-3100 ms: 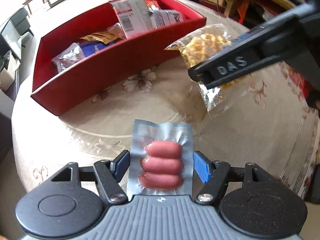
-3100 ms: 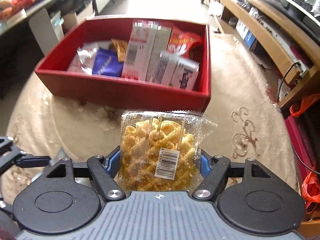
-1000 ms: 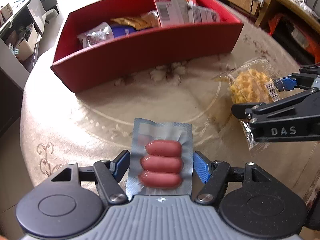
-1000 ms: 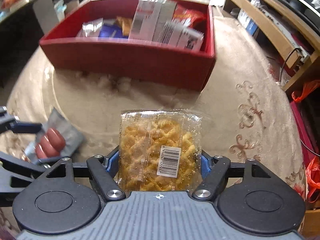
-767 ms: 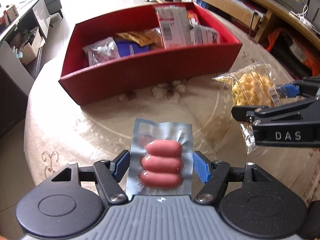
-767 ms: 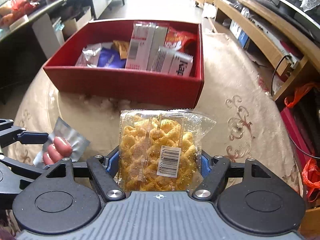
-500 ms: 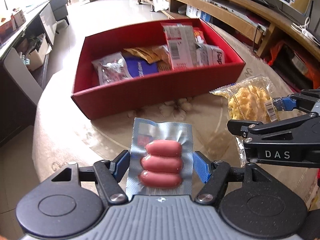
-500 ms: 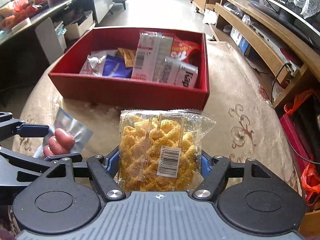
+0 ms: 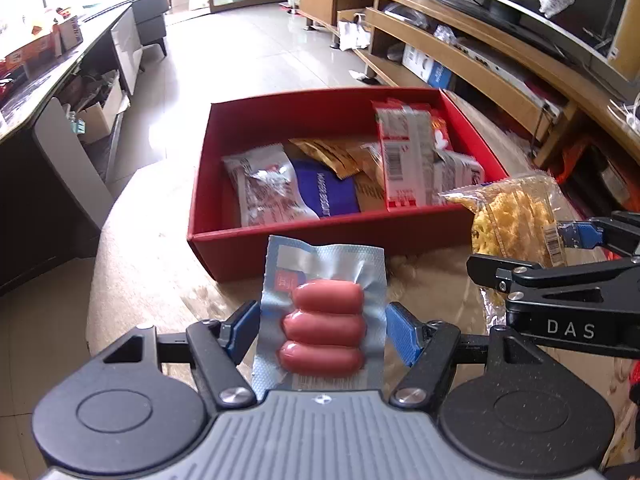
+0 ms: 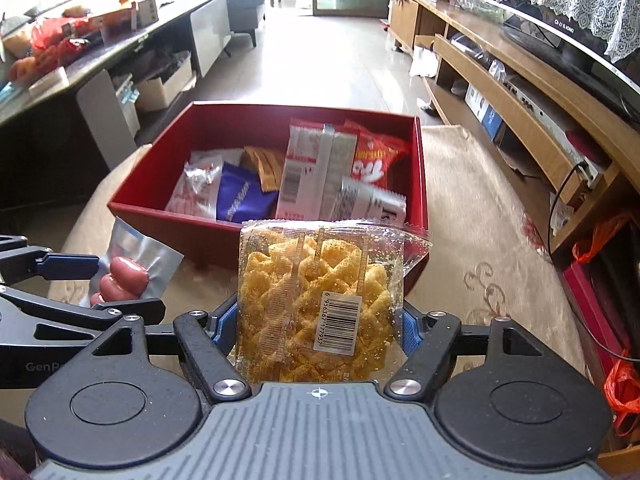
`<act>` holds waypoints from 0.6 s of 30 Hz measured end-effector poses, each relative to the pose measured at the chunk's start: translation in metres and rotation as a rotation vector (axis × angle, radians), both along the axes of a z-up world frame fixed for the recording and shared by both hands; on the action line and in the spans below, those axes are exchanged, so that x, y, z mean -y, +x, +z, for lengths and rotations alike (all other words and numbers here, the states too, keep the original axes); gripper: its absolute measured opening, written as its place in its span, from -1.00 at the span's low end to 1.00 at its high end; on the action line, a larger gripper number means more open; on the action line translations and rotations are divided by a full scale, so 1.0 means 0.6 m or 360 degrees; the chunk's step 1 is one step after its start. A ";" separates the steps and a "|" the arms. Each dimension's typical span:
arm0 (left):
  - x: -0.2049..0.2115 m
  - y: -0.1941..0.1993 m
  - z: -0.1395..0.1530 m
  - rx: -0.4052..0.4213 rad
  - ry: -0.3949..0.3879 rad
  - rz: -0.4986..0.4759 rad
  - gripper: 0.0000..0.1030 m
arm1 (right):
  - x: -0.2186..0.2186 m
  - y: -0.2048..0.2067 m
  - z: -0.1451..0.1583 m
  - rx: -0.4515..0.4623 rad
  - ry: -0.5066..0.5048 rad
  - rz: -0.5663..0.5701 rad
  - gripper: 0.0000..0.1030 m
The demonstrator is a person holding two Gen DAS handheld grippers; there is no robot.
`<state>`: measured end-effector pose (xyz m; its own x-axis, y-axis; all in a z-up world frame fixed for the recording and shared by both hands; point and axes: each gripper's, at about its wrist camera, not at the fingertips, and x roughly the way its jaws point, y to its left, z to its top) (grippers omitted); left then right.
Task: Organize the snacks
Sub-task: 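Carry the sausage pack with the left tool while the right tool carries the crisp bag to the box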
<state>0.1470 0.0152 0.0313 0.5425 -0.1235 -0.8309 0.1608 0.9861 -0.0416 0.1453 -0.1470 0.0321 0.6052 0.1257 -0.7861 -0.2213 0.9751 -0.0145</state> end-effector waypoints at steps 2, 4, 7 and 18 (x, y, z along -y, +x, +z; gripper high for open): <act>-0.002 0.006 0.003 0.0009 0.0001 0.0016 0.24 | -0.003 0.006 0.004 0.0012 0.0003 -0.0002 0.53; -0.004 0.012 0.008 0.0021 0.0004 0.0029 0.24 | -0.004 0.012 0.007 0.0022 0.0013 -0.0007 0.53; -0.003 0.021 0.014 0.0045 0.0015 0.0042 0.24 | -0.005 0.020 0.012 0.0037 0.0016 -0.0017 0.53; -0.008 0.062 0.029 0.0100 0.0050 0.0124 0.23 | -0.011 0.055 0.029 0.0083 0.0048 -0.0040 0.53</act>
<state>0.1842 0.0199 0.0487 0.6005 -0.0532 -0.7979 0.0847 0.9964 -0.0027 0.1782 -0.1403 0.0498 0.6485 0.1334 -0.7495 -0.1966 0.9805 0.0043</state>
